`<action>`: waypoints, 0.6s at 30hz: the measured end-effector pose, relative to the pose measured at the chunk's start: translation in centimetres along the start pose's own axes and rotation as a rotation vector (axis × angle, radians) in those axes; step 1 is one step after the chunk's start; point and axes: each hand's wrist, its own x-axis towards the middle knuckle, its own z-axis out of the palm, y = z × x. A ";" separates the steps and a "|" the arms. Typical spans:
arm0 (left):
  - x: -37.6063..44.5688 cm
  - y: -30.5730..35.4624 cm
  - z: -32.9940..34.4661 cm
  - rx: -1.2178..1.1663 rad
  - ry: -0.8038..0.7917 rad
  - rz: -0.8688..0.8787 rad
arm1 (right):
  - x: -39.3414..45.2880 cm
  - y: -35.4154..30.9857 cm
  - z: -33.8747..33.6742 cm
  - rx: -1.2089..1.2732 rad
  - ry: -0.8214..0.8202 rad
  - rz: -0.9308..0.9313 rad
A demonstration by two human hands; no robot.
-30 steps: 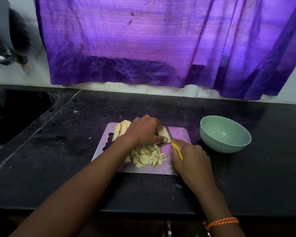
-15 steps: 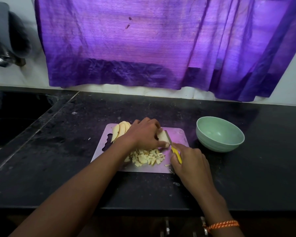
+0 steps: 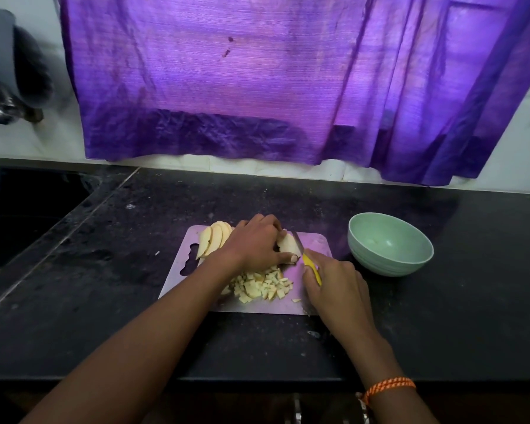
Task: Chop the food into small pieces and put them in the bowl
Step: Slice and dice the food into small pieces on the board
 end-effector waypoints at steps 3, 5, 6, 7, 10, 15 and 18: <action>0.1 0.0 0.0 -0.005 -0.004 -0.018 | 0.3 -0.2 -0.2 -0.029 -0.038 0.001; 0.2 0.0 0.0 -0.009 -0.009 -0.021 | 0.6 -0.2 -0.1 -0.032 -0.047 -0.007; 0.2 -0.1 0.0 -0.009 -0.016 -0.020 | 0.8 -0.2 0.0 -0.032 -0.049 -0.015; 0.3 -0.2 0.1 -0.008 -0.027 -0.019 | 1.0 -0.3 0.1 -0.027 -0.052 -0.018; 0.4 -0.4 0.1 -0.010 -0.056 -0.017 | 1.1 -0.3 0.2 -0.015 -0.069 -0.012; 0.3 -0.2 0.0 0.024 -0.060 -0.014 | -0.7 -0.1 0.0 -0.001 -0.042 -0.016; 0.2 -0.2 0.1 0.033 -0.045 -0.024 | -2.1 0.2 -0.2 0.019 -0.047 0.006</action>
